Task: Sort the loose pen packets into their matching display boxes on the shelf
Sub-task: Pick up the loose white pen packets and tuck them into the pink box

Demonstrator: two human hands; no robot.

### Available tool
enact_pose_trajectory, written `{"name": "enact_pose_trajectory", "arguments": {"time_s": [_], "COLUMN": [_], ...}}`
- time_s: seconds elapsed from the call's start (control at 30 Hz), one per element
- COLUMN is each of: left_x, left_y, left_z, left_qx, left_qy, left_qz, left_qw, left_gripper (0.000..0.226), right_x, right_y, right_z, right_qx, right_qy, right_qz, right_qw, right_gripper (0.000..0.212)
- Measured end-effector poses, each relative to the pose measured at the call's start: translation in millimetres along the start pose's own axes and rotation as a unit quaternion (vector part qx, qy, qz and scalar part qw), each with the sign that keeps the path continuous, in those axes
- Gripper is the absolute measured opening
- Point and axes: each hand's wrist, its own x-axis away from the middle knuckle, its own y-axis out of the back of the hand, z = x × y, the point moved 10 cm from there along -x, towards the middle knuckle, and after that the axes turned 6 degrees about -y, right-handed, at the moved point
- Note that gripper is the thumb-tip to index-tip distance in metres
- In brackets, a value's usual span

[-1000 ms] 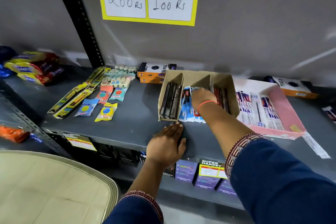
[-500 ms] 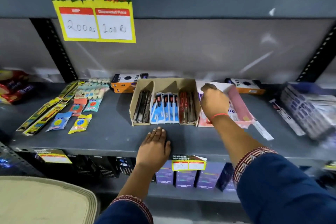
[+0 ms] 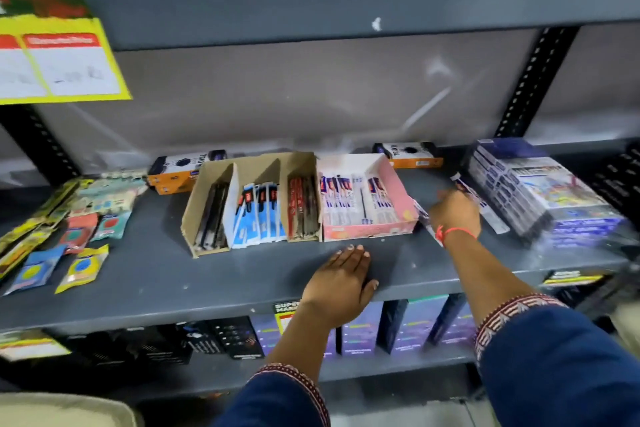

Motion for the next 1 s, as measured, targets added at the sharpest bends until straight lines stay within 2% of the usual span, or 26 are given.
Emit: {"name": "enact_pose_trajectory", "arguments": {"time_s": [0.1,0.27,0.5,0.67,0.8,0.87,0.9,1.0], "left_x": [-21,-36,-38,-38,-38,-38,-39,-38], "left_y": [0,-10,-14,-15,-15,-14,-14,-11], "left_z": [-13,-16,-12,-10,-9,-8,-8,-8], "left_qx": [-0.018,-0.019,-0.011,-0.012,-0.006,0.000,0.007,0.013], "left_qy": [-0.023,-0.043,-0.034,-0.031,-0.030,-0.026,-0.023,-0.019], "left_qz": [0.012,0.017,0.029,0.025,0.019,0.016,0.014,0.012], "left_qw": [1.000,0.999,0.999,0.999,0.999,1.000,1.000,1.000], "left_gripper": [0.092,0.094,0.079,0.080,0.085,0.072,0.065,0.059], "right_x": [-9,-15,-37,-43,-42,-36,-33,-21], "right_y": [-23,-37,-48,-57,-57,-54,-52,-47], "right_z": [-10,-7,-18,-20,-30,-35,-39,-45], "right_qx": [0.040,0.079,0.050,0.039,-0.043,-0.109,-0.142,-0.241], "right_qy": [0.006,0.057,0.010,-0.010,-0.064,-0.096,-0.114,-0.155], "right_qz": [0.083,0.118,0.189,0.234,0.260,0.278,0.283,0.297], "right_qw": [0.996,0.988,0.981,0.971,0.962,0.950,0.942,0.911], "right_gripper": [0.031,0.027,0.040,0.038,0.032,0.014,0.011,0.023]}}
